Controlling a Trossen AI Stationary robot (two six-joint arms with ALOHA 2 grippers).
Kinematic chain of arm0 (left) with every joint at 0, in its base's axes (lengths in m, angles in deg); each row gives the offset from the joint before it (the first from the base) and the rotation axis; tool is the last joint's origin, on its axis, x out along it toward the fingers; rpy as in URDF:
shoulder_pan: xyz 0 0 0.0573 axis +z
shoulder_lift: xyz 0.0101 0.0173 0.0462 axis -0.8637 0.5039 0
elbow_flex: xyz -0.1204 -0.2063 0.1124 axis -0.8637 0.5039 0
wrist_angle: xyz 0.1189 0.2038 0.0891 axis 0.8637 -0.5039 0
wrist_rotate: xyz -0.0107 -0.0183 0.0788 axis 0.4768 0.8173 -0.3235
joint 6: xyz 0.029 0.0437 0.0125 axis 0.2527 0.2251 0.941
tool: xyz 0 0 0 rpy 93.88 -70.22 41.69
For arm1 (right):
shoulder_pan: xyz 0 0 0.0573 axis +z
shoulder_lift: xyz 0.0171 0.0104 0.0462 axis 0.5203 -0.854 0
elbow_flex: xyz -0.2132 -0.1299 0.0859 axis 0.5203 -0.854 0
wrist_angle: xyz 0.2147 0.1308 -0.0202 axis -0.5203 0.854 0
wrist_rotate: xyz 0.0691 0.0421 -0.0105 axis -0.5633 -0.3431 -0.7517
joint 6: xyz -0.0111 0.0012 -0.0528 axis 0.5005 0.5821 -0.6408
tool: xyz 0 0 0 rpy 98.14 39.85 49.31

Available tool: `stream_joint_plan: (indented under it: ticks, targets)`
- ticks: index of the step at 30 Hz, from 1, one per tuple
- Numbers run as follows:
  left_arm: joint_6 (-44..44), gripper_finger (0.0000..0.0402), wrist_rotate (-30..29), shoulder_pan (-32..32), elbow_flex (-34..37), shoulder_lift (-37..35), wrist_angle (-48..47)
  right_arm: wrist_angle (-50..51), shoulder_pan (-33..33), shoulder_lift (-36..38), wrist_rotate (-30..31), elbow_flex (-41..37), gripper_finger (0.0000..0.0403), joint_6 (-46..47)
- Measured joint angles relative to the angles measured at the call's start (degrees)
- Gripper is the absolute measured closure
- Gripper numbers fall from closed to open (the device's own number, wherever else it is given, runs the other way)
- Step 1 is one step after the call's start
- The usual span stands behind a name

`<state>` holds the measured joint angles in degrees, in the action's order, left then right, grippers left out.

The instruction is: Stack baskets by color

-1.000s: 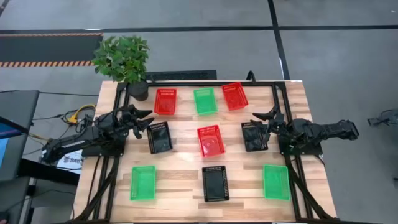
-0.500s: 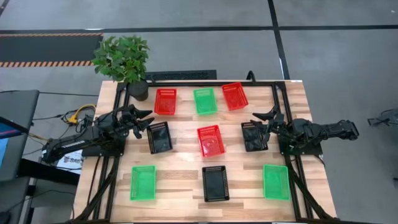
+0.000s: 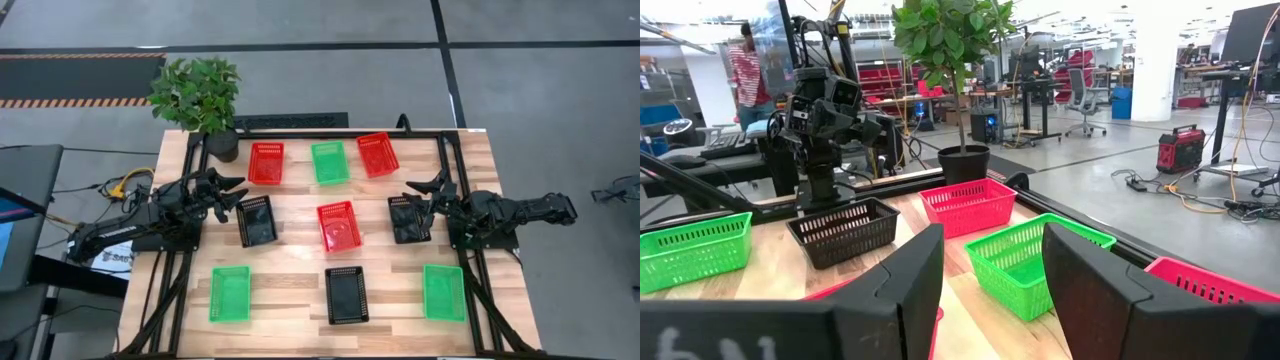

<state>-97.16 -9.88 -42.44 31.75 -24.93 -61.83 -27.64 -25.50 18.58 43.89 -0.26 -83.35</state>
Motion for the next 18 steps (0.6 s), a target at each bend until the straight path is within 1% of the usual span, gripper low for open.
stream_joint_plan:
  ticks: [13,14,18]
  targets:
    - [0.09,0.0178,-0.03,0.04,0.0,-0.01,0.01,-0.02,0.01,0.0,0.0,0.01,0.0208,0.0]
    - [0.84,0.0178,-0.35,0.04,0.0,-0.01,0.04,-0.02,0.02,0.0,0.01,0.02,0.0208,0.0]
    - [12.89,0.0178,-6.97,0.13,0.0,-0.01,1.23,0.0,0.01,0.0,0.01,0.01,0.0208,-0.01]
